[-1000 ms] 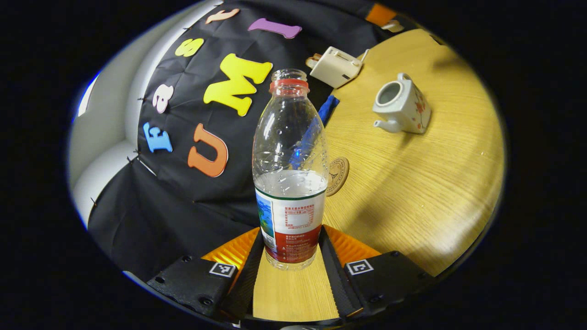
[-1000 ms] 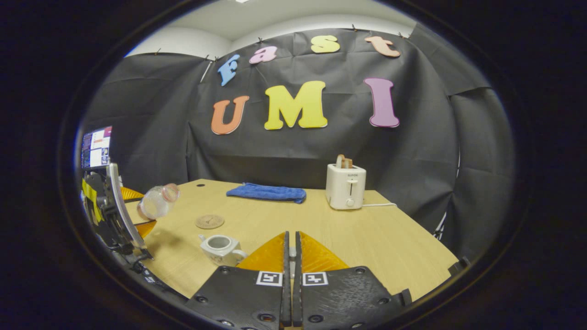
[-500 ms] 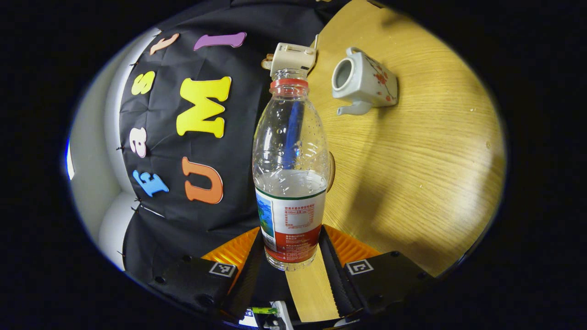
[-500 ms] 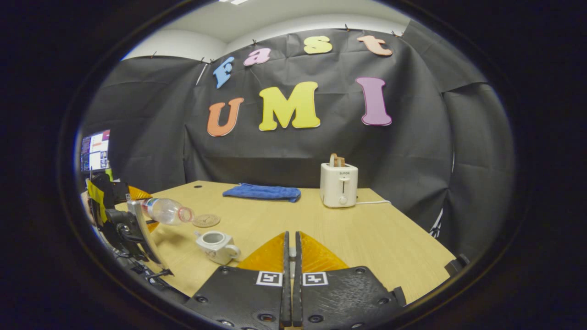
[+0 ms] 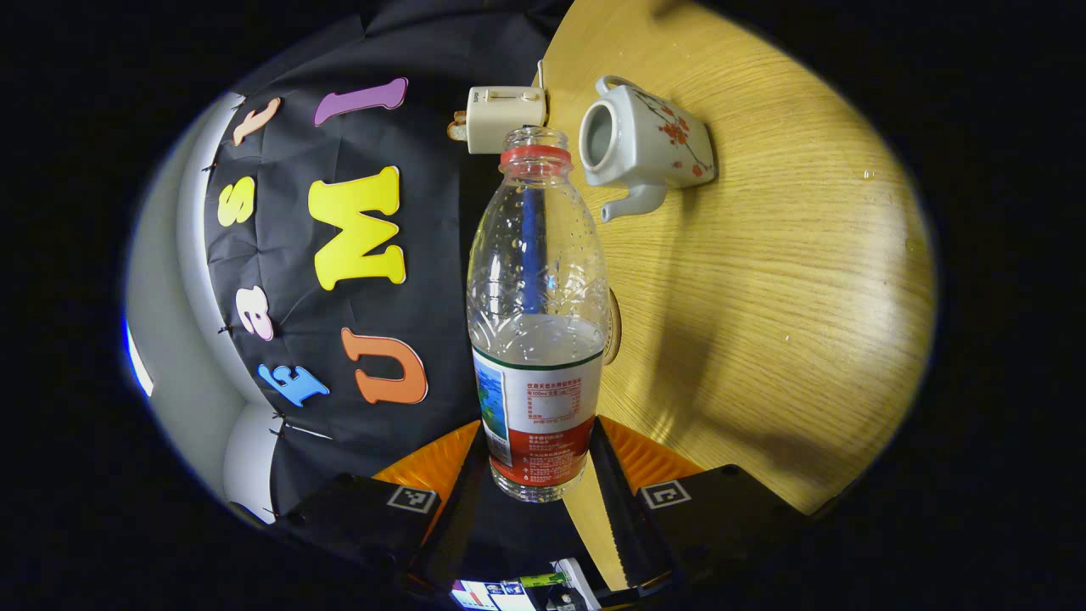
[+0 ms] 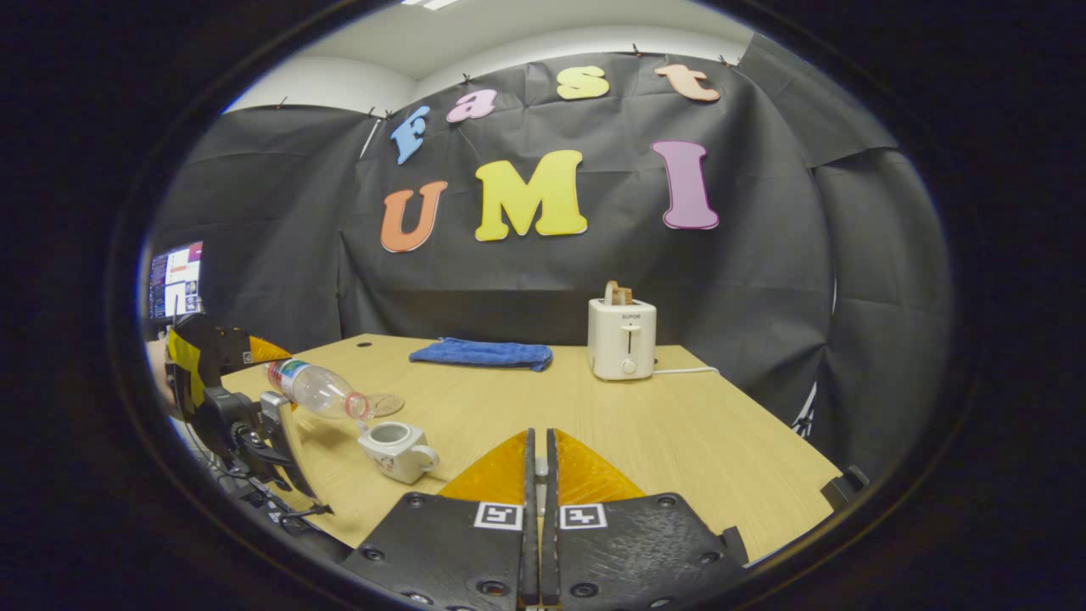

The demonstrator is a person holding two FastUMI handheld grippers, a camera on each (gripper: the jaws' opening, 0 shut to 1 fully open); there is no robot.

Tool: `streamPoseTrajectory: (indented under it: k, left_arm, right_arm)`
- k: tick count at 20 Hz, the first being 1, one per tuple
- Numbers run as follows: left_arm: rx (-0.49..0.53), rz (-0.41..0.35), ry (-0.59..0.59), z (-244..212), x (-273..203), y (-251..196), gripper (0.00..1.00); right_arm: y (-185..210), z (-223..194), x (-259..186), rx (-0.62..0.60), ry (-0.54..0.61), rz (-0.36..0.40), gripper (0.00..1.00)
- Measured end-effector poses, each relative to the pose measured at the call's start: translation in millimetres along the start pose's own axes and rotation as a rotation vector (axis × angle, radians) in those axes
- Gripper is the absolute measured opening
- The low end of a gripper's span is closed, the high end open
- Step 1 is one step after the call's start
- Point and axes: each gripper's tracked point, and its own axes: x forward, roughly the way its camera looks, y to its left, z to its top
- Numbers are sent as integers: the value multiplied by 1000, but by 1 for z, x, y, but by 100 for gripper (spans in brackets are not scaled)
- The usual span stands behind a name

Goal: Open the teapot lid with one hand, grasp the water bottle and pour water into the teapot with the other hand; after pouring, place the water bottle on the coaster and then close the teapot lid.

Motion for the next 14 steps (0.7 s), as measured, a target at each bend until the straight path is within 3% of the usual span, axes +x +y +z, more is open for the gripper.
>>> streamPoseTrajectory:
  k: [7,14]
  left_arm:
    - [124,60,17,5,5,28,72]
    - [192,74,29,8,8,29,72]
  right_arm:
    - [-2,-1,-3,7,-1,6,1]
    - [-5,-3,-5,15,-4,4,1]
